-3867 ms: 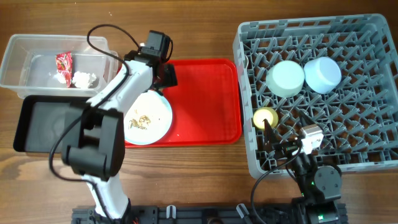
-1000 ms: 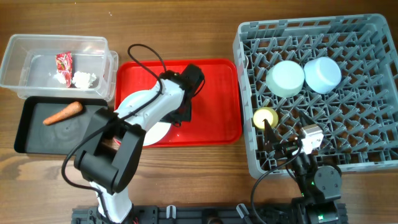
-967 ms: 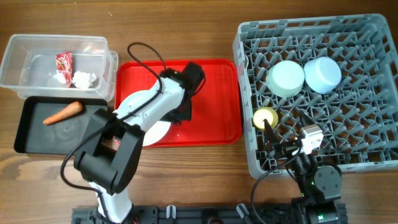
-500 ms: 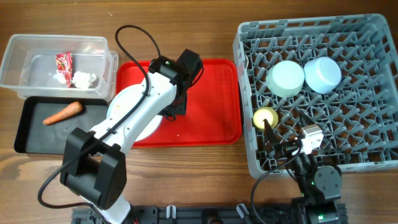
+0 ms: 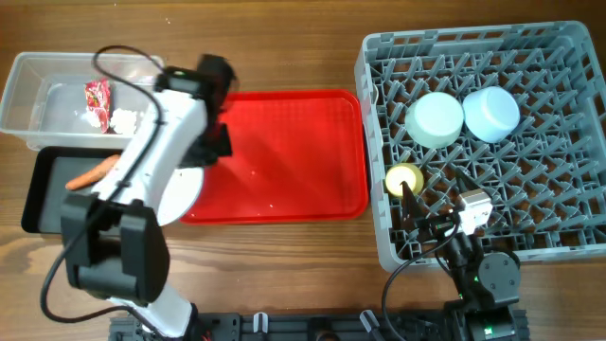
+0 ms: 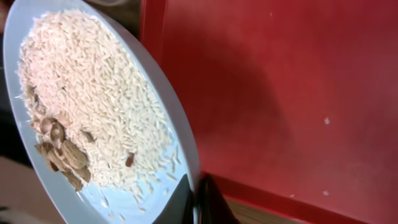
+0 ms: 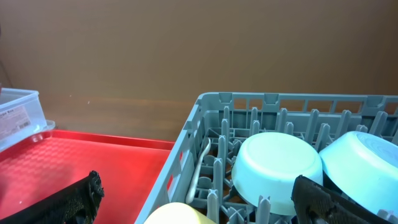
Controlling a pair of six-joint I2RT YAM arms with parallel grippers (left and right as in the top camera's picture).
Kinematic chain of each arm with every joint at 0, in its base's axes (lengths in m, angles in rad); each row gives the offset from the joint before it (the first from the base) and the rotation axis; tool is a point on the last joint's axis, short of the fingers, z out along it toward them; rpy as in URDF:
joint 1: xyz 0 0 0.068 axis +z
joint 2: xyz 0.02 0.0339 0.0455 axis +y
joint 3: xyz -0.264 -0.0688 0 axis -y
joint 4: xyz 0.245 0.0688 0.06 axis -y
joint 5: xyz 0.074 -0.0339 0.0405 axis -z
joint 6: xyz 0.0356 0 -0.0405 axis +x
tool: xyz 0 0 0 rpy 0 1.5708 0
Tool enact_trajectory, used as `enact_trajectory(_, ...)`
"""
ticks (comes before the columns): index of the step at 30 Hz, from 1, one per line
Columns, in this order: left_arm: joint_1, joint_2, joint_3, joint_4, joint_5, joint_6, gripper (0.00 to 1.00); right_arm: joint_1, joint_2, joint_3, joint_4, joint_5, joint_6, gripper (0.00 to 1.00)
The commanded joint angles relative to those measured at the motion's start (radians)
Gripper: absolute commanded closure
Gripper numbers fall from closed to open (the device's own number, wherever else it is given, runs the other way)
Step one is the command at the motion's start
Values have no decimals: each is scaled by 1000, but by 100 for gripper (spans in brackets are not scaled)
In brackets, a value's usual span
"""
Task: Sort waste into correct bins and load items into the dishwasher rack
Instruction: 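Tip the plate over the black tray to scrape off food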
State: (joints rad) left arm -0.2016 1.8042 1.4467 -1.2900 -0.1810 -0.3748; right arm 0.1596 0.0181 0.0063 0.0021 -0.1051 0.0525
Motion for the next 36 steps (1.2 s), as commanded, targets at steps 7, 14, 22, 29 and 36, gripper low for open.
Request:
enact_trajectory(7, 275, -100, 18, 39, 412, 224, 96, -8, -7, -1, 7, -16, 15, 0)
enact_trajectory(14, 520, -188, 11, 35, 631, 373, 96, -8, -7, -1, 7, -16, 14, 0)
enact_trajectory(22, 712, -189, 11, 5, 900, 518, 96, -8, -7, -1, 7, -16, 15, 0)
enact_trajectory(29, 902, -189, 10, -62, 1122, 638, 96, -8, -7, -1, 7, -16, 14, 0)
enact_trajectory(36, 1076, -189, 10, -180, 1357, 823, 96, -8, -7, -1, 7, -16, 15, 0)
